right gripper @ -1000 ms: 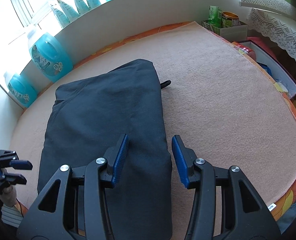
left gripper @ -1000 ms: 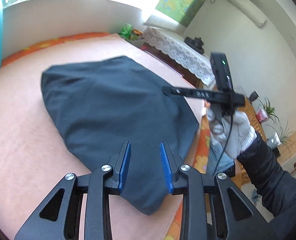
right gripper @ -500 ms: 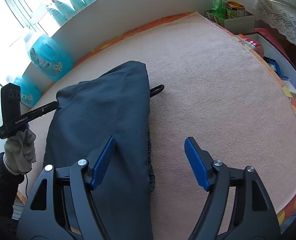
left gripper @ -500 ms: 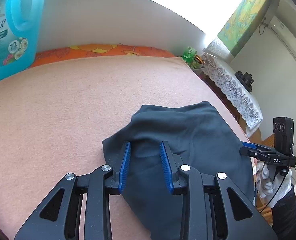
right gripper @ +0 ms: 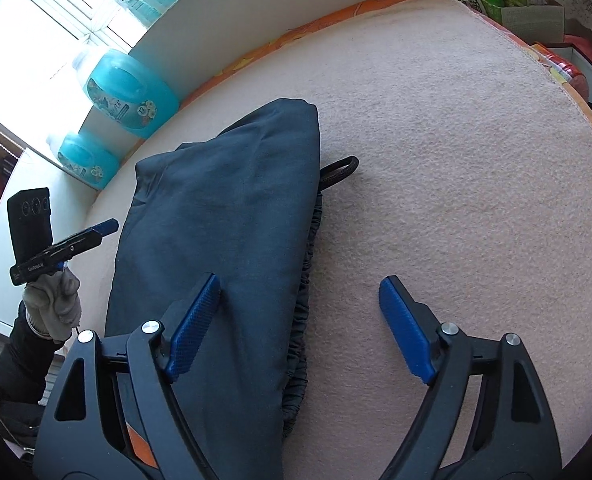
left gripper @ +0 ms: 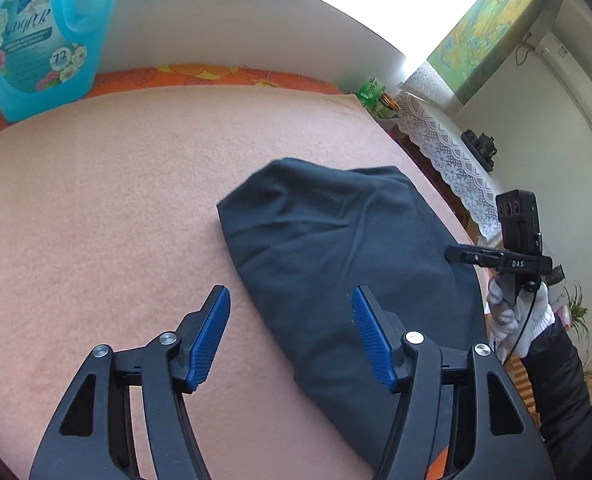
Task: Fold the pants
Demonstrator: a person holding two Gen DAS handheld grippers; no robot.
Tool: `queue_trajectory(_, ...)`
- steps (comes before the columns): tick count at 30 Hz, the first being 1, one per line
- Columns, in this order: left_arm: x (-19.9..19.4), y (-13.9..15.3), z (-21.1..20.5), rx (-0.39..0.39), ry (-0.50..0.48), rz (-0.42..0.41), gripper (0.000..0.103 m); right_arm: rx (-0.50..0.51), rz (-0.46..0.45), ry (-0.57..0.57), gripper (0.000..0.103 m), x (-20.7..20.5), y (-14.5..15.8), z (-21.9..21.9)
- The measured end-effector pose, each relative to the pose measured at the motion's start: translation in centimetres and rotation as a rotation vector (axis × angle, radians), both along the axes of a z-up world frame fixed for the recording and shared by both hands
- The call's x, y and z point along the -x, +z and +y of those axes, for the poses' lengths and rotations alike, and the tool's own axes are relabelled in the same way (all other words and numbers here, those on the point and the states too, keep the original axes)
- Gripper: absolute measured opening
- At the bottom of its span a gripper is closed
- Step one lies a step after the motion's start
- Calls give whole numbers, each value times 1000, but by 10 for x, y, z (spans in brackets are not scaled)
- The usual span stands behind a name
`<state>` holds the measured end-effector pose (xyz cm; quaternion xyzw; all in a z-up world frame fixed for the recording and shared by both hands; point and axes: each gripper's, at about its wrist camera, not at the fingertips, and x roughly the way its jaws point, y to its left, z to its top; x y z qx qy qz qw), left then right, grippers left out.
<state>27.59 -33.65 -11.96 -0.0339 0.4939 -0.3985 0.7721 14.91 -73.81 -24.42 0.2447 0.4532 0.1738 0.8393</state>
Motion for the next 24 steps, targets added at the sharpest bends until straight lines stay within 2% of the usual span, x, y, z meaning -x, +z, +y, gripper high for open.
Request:
queue_trajectory(6, 20, -12, -4, 14, -27, 48, 63, -14, -43, 35, 86, -1, 2, 8)
queue_trajectory(7, 21, -14, -6, 12, -28, 50, 63, -23, -45, 45, 83, -2, 1, 10)
queue_trajectory(10, 21, -20, -14, -4, -32, 66, 63, -1, -50, 63, 82, -5, 4, 20)
queue_trajectory(12, 22, -23, -16, -8, -32, 60, 63, -33, -44, 81, 71, -7, 2, 25)
queue_trajectory(19, 21, -24, -24, 15, -40, 36, 63, -74, -70, 40, 70, -11, -1, 25)
queue_trajectory(23, 18, -26, -34, 39, -36, 26, 61, -78, -75, -11, 63, -12, -2, 31)
queue_trajectory(24, 19, -26, -37, 44, -38, 23, 61, -73, -70, -22, 58, -12, -2, 32)
